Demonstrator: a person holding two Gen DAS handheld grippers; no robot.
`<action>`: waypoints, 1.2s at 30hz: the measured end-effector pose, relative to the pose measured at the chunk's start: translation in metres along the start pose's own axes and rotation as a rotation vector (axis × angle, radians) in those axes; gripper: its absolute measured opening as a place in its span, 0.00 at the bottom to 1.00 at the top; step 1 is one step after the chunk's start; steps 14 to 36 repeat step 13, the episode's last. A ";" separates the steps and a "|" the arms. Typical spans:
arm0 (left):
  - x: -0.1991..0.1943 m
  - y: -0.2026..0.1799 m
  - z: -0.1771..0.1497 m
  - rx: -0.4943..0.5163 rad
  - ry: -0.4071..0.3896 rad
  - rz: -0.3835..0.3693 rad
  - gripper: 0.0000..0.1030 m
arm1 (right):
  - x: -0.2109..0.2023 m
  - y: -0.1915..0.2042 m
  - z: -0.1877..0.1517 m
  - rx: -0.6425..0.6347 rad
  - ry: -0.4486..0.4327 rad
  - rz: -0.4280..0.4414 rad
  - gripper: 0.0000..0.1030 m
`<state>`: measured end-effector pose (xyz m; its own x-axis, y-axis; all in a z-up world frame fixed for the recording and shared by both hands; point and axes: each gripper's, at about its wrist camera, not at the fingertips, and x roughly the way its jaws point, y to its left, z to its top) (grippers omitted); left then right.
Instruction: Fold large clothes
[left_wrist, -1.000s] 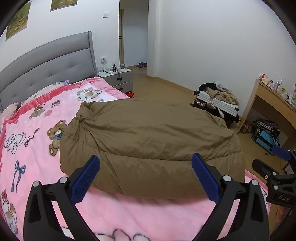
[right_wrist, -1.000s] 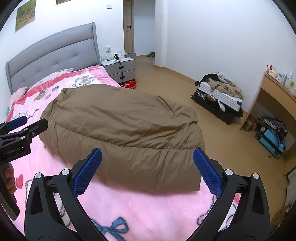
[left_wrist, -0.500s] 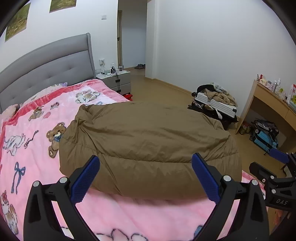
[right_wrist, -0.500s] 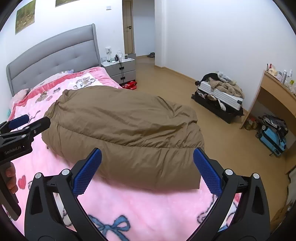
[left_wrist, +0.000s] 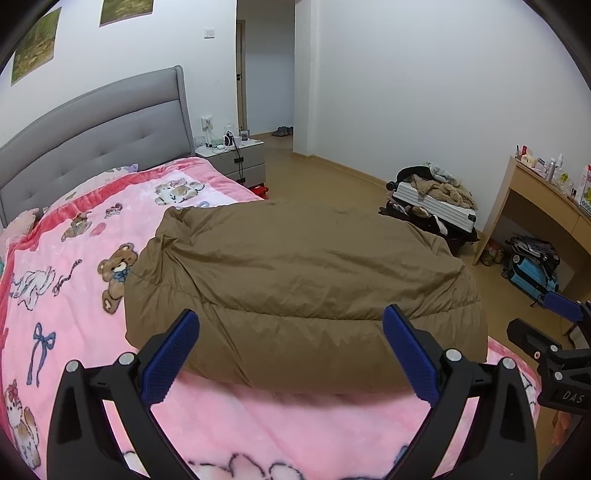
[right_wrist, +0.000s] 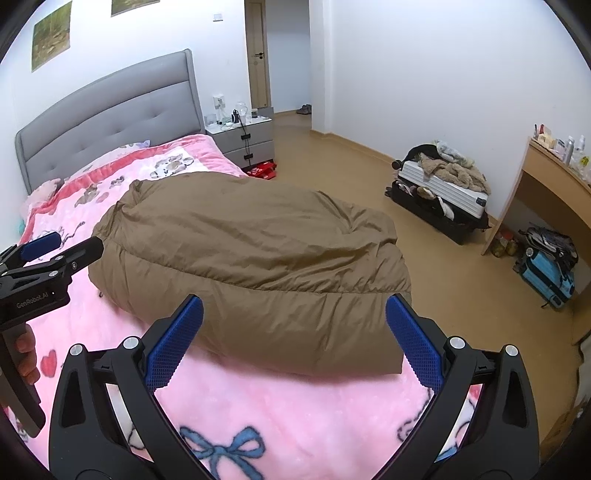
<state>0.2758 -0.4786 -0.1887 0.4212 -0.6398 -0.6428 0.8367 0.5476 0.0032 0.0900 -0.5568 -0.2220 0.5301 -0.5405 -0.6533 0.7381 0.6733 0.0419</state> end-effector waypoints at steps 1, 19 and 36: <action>-0.001 0.001 0.000 0.001 -0.002 0.001 0.95 | -0.001 0.001 0.000 -0.002 -0.001 0.001 0.92; -0.005 0.010 -0.001 -0.013 0.008 0.013 0.95 | -0.004 0.008 0.000 -0.014 0.006 0.008 0.92; -0.005 0.010 -0.001 -0.013 0.008 0.013 0.95 | -0.004 0.008 0.000 -0.014 0.006 0.008 0.92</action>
